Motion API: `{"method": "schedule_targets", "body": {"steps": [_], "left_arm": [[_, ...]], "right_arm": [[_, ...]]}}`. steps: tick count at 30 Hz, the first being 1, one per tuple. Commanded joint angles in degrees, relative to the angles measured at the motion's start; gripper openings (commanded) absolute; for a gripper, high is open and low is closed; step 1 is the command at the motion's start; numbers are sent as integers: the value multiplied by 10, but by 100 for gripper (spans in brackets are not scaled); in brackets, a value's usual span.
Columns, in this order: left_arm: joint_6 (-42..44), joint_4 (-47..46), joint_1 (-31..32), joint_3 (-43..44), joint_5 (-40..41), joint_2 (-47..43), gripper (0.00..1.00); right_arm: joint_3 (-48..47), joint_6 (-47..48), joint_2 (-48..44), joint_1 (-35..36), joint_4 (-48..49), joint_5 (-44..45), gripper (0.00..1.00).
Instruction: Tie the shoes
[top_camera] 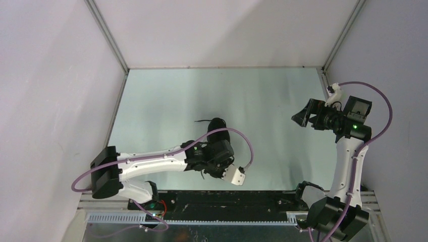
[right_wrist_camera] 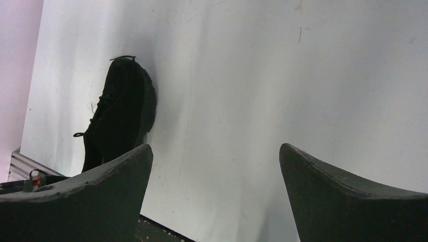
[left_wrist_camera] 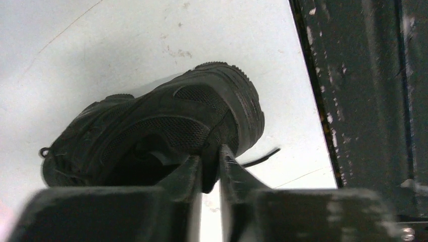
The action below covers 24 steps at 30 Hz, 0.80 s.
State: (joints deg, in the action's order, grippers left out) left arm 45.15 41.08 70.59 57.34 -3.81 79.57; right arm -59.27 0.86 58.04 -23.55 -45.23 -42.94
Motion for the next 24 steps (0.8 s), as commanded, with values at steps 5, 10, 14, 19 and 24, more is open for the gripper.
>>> {"method": "schedule_targets", "body": {"steps": [5,10,14,19,24], "left_arm": [[-47,-27,-23,16,30,-99,48],[-175,-12,-161,93,-9,-160,65],[-319,-45,-320,90,-24,-186,78],[-536,-32,-521,37,-105,-164,74],[-693,-123,-655,-102,-213,-181,66]], "right_arm": [[-32,138,12,29,-42,8,99],[-122,300,23,92,-110,39,100],[-200,358,69,226,-110,126,100],[-326,332,211,427,-104,317,74],[-614,278,513,518,-245,306,50]]}}
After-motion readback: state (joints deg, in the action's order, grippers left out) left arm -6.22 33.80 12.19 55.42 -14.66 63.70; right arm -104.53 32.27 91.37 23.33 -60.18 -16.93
